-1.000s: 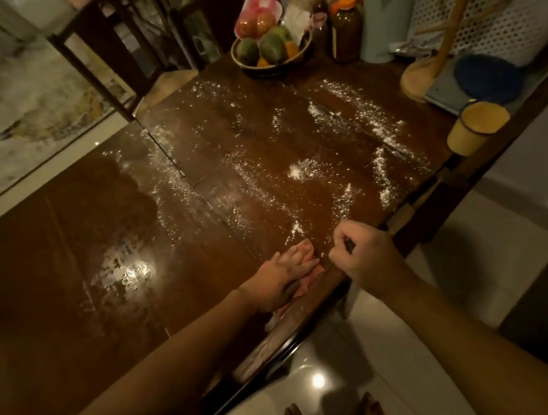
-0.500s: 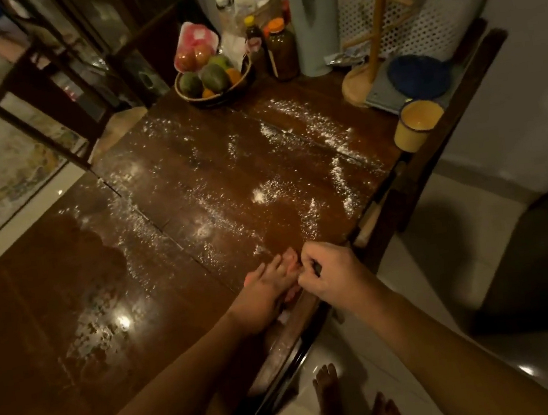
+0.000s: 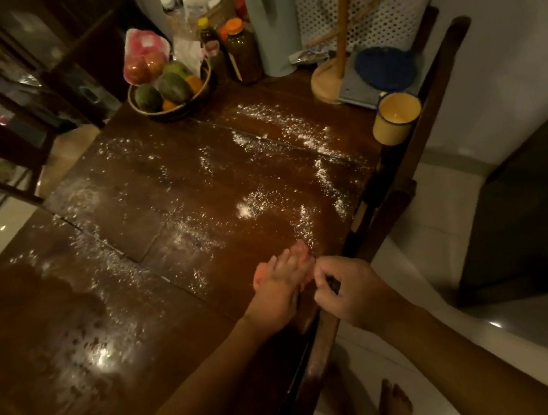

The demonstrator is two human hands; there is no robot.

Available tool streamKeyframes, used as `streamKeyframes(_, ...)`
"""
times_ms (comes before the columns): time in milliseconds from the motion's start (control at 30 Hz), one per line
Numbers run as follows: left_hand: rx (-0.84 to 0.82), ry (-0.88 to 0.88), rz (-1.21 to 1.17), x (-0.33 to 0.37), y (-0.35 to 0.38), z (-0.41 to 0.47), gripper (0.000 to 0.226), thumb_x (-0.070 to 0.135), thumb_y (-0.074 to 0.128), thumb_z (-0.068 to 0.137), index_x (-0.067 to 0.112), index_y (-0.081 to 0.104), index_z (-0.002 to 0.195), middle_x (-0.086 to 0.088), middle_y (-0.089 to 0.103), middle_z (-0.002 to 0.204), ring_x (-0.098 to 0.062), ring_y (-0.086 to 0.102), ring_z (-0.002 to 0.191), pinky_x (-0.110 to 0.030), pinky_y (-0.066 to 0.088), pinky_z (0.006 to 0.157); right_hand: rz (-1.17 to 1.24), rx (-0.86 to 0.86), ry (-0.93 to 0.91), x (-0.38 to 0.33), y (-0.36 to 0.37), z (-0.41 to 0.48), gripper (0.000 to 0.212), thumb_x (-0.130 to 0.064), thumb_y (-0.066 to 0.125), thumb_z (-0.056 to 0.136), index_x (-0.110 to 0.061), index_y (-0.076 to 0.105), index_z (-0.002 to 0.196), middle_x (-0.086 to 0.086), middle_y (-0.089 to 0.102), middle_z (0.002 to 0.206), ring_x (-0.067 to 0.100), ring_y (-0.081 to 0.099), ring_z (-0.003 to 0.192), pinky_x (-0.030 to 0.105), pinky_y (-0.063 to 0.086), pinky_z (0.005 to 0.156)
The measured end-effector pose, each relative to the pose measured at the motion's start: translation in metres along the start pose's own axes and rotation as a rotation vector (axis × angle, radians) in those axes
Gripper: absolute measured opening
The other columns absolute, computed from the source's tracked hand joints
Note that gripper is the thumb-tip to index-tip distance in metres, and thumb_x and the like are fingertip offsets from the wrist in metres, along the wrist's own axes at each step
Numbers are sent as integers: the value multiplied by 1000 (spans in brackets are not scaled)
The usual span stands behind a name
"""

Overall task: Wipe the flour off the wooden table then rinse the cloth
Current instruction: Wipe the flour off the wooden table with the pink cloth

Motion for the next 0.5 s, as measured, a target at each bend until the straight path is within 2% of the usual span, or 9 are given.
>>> streamKeyframes(67, -73, 177, -36, -16, -6, -6, 63, 8, 45, 99, 33, 27, 153, 12, 3, 163, -18, -2, 152, -37, -4, 123, 14, -29, 46, -2, -1, -1, 18, -12, 59, 80, -20, 46, 70, -14, 48, 66, 2, 45, 62, 18, 32, 55)
streamKeyframes(100, -69, 177, -37, -28, -10, -4, 64, 4, 47, 97, 33, 32, 152, 12, 8, 163, -17, -1, 152, -37, -3, 123, 13, -42, 60, -3, -1, -1, 17, -15, 59, 79, -22, 46, 70, -14, 51, 68, 1, 47, 63, 20, 34, 55)
streamKeyframes(200, 108, -97, -142, -61, -27, 24, 68, -3, 46, 92, 28, 35, 151, -1, 30, 160, -28, 16, 151, -54, 13, 123, -9, -50, 73, -5, -2, -2, 11, -31, 54, 74, -22, 47, 72, 0, 51, 71, 15, 49, 64, 41, 41, 56)
streamKeyframes(267, 247, -314, -84, -57, -30, 51, 59, 2, 48, 94, 25, 42, 148, -4, 33, 159, -31, 27, 148, -53, 28, 118, -17, -51, 74, -6, -2, -3, 13, -34, 52, 74, -22, 48, 72, 1, 51, 71, 17, 49, 65, 45, 43, 58)
streamKeyframes(300, 283, -379, -28, -48, -29, 65, 55, 6, 49, 95, 26, 44, 146, -4, 33, 159, -30, 30, 146, -52, 34, 115, -23, -51, 74, -7, -3, -3, 14, -35, 52, 75, -22, 49, 72, -1, 51, 71, 14, 49, 64, 45, 43, 59)
streamKeyframes(333, 300, -370, -6, -38, -26, 77, 52, 7, 50, 96, 26, 46, 144, -4, 34, 158, -28, 33, 145, -50, 37, 112, -27, -50, 80, -8, -3, -4, 15, -36, 51, 75, -22, 50, 73, -3, 51, 71, 12, 48, 64, 43, 44, 59)
streamKeyframes(433, 200, -15, -52, -8, -6, 106, 49, 2, 62, 91, 27, 57, 133, -2, 43, 153, -21, 32, 145, -53, 37, 112, -19, -83, 96, -12, -6, -3, 12, -34, 52, 79, -23, 53, 74, -4, 54, 75, 11, 53, 69, 39, 46, 64)
streamKeyframes(500, 3, 172, -2, 7, 3, 101, 47, 12, 59, 95, 32, 54, 137, 4, 38, 155, -13, 18, 148, -51, 16, 123, -76, -226, 95, -17, -15, 1, 9, -31, 56, 88, -26, 61, 83, -8, 59, 83, 7, 58, 77, 37, 52, 71)
Point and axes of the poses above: each hand's wrist, its own z-axis towards the middle knuckle, its own y-axis out of the palm, x = y × z, the point moved 3 cm from there along z, towards the middle knuckle
